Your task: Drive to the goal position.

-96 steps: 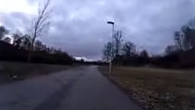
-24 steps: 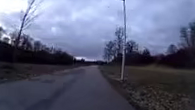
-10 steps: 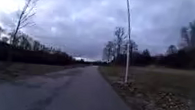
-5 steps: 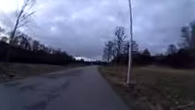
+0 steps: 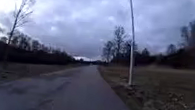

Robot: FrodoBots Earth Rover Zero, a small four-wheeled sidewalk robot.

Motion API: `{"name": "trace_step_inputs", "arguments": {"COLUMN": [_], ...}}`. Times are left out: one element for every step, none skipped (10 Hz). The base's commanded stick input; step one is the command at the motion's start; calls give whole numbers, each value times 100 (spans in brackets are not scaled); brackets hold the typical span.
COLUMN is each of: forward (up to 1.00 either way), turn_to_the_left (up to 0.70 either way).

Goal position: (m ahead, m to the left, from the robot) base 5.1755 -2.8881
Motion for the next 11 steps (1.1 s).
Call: {"name": "trace_step_inputs", "arguments": {"forward": [20, 50, 50, 50, 50, 50, 50, 50, 50, 50, 50], "turn_to_the_left": [0, 0, 0, 0, 0, 0, 0, 0, 0, 0, 0]}}
